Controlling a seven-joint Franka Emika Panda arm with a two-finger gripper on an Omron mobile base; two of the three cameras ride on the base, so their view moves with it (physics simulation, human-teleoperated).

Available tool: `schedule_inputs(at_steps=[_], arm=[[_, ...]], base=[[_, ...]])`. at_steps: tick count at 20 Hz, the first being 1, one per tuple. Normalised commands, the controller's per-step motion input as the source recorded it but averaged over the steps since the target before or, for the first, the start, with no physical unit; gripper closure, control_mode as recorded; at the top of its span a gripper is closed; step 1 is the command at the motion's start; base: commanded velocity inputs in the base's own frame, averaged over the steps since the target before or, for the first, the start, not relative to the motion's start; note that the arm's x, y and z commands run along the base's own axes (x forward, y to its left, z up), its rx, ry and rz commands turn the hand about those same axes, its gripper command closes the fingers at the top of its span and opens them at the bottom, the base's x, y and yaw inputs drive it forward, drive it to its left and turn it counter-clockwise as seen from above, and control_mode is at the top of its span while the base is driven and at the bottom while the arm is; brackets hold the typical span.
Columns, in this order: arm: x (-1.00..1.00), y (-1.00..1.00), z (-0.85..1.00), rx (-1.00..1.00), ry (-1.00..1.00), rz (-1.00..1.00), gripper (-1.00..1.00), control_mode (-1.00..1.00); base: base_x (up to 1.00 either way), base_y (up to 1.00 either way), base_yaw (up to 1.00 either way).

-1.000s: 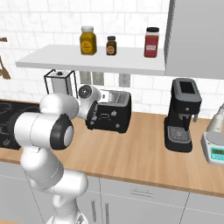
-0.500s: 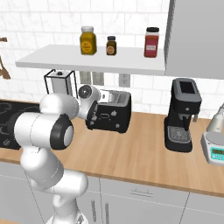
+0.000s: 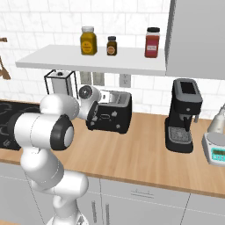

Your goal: Start the toaster. Once the lever pops up, take the bread to the plate on the dining counter.

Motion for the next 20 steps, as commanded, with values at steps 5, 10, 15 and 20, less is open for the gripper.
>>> schedule_inputs(at_steps=[5, 10, 15, 20], arm=[[0.00, 0.00, 0.00, 0.00, 0.00, 0.00, -1.00, -1.00], [0.00, 0.00, 0.00, 0.00, 0.00, 0.00, -1.00, -1.00], [0.00, 0.00, 0.00, 0.00, 0.00, 0.00, -1.00, -1.00], [0.00, 0.00, 0.00, 0.00, 0.00, 0.00, -1.00, -1.00]], base=[[0.00, 0.00, 0.00], [0.00, 0.00, 0.00], [0.00, 0.00, 0.00], [0.00, 0.00, 0.00]])
